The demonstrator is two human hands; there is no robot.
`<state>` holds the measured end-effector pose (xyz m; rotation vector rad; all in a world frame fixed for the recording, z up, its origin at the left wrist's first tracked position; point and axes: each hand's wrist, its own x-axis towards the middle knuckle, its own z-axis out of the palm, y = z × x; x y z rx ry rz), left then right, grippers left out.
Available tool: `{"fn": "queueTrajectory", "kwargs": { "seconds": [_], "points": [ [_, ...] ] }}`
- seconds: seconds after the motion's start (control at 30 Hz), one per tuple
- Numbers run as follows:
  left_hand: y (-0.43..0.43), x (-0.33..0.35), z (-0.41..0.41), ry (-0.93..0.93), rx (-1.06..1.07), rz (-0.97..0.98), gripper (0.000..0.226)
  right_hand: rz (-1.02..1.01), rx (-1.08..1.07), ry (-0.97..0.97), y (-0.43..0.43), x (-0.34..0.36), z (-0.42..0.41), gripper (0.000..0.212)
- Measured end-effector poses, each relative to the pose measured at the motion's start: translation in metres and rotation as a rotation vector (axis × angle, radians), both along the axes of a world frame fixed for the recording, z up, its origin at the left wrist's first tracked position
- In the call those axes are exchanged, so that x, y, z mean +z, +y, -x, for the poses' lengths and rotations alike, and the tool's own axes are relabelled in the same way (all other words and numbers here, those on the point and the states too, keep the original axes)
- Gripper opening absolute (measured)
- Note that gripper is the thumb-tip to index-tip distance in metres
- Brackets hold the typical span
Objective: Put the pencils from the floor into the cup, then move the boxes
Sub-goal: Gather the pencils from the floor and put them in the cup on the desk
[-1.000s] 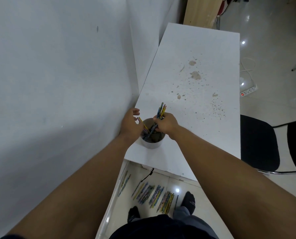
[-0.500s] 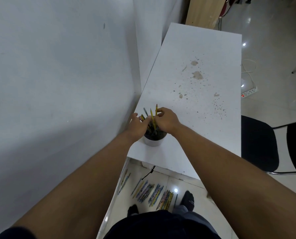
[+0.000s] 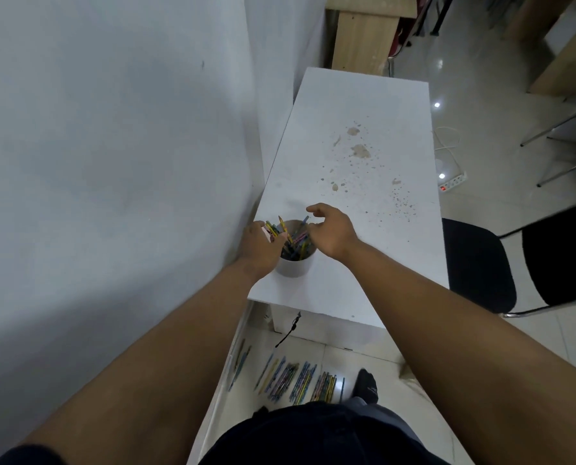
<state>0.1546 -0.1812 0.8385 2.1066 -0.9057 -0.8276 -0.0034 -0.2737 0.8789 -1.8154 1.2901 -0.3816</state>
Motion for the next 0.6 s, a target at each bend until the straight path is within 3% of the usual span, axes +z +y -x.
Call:
{"fn": "queueTrajectory", "kwargs": {
  "seconds": [0.23,0.6],
  "points": [
    [0.041,-0.003,0.013,-0.194,-0.179,0.073,0.023,-0.003,-0.137,-0.002,0.056,-0.005,0.044,0.032],
    [0.113,-0.018,0.063,-0.148,-0.311,-0.011,0.023,-0.132,-0.252,0.011,0.146,-0.029,0.129,0.029]
  ]
}}
